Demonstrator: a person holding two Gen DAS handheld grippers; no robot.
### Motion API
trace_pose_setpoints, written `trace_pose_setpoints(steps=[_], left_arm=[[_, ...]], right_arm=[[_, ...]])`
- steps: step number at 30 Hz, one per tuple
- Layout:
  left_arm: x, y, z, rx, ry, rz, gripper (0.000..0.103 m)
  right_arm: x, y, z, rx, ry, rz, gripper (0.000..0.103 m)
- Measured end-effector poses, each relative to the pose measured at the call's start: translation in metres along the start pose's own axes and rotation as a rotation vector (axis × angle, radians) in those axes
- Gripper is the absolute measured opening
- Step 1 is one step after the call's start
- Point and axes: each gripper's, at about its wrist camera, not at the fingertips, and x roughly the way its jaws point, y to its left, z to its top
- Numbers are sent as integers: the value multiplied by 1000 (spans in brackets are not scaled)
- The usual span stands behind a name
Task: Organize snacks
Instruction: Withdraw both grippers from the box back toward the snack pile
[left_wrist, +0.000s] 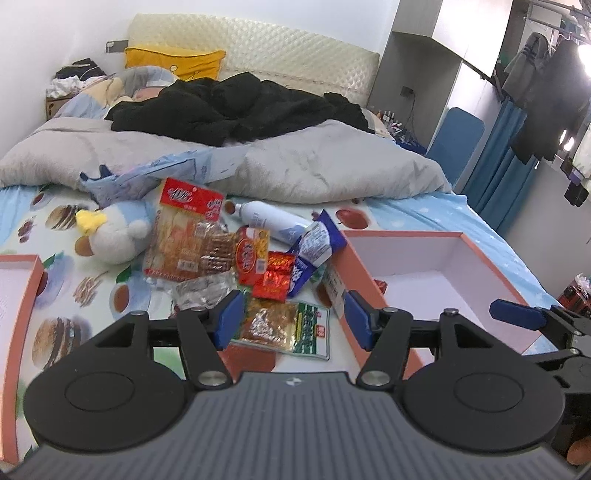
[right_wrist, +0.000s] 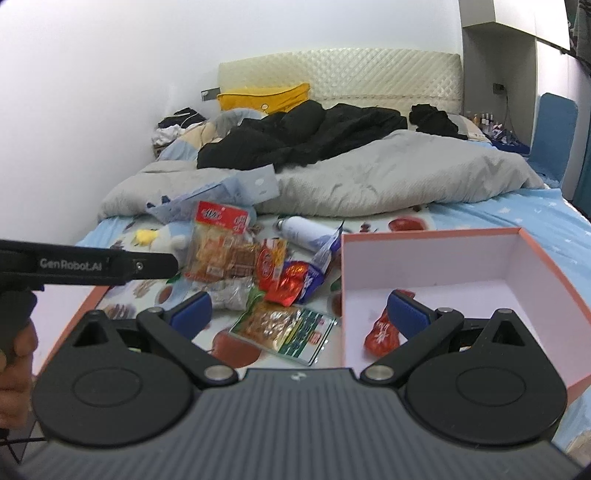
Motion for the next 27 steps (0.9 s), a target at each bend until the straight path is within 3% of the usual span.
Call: trace_pose_setpoints(steps=[16,27], left_arm=[[-10,37,-39,-60,53,-4,66],[16,64,-50,-72,83,-8,68]], right_arm=[[-3,38,-43,-19,75,16,103],[19,58,-52,-44,144,48,98]])
